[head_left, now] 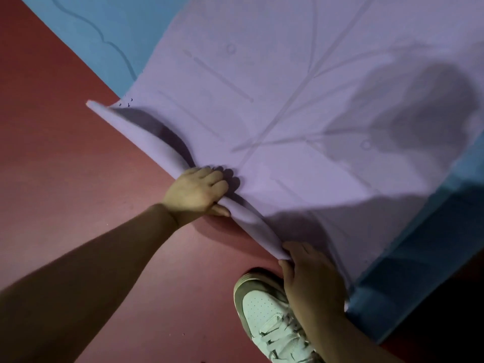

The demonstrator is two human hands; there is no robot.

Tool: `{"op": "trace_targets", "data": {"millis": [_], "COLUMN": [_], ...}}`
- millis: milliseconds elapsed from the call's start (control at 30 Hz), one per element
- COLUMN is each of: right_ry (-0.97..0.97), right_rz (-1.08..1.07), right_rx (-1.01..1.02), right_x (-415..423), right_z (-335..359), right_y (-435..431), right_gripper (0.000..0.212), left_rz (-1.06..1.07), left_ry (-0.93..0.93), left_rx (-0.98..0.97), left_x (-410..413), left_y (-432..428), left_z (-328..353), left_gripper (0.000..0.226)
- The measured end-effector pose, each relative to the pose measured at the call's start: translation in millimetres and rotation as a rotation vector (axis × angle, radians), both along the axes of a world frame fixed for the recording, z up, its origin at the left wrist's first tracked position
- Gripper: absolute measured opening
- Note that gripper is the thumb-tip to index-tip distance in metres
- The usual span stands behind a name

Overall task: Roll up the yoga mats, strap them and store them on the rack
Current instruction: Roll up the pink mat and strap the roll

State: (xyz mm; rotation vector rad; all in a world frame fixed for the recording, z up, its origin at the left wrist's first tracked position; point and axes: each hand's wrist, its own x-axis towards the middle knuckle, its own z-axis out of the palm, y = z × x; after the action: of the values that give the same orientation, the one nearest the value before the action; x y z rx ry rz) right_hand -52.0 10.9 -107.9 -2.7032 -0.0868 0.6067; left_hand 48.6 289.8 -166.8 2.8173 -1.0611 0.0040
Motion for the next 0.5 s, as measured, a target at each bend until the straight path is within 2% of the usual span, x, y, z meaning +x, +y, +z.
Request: {"op": "trace_targets", "data": {"millis": [67, 133, 200, 267, 333, 400, 467, 500], "right_ry": [0.013, 0.130, 0.267, 0.388, 0.453, 0.436, 0.351, 0.254], "right_rz": [0.013, 0.037, -0.006, -0.080, -0.181, -0.257, -0.248, -0.184], "right_rx": [-0.014, 0.026, 0.099, 0.165, 0.237, 0.286, 0.237, 0.146], "right_x": [9.2, 22.8, 36.9, 49.4, 56.2, 53.5, 48.5, 47.4], "right_z": [6.5, 5.1, -1.9, -10.1, -17.3, -20.6, -17.1, -13.9], "right_y": [-11.4, -23.9, -32.8, -36.8, -39.3, -40.6, -36.2, -32.9], "right_gripper": [0.022, 0.020, 0.026, 0.021, 0.010, 0.014, 0.013, 0.010], "left_rz": [-0.059, -0.043, 0.127, 0.264, 0.278, 0.277, 0.335, 0.353], "left_ry": [0.092, 0.133, 0.279, 0.347, 0.207, 0.015, -0.078, -0.084], "left_rx": [-0.078, -0.133, -0.148, -0.148, -0.131, -0.103, -0.087, -0.079], "left_x": [15.8, 29.3, 37.9, 40.8, 39.8, 38.7, 40.9, 43.8], "left_y": [-3.3, -12.5, -19.5, -21.8, -22.7, -26.5, -31.5, -34.0], "left_z": [8.2, 14.7, 14.1, 9.3, 4.3, 1.0, -2.6, -1.7], "left_gripper": [0.074, 0.069, 0.069, 0.065, 0.056, 0.056, 0.063, 0.062]}}
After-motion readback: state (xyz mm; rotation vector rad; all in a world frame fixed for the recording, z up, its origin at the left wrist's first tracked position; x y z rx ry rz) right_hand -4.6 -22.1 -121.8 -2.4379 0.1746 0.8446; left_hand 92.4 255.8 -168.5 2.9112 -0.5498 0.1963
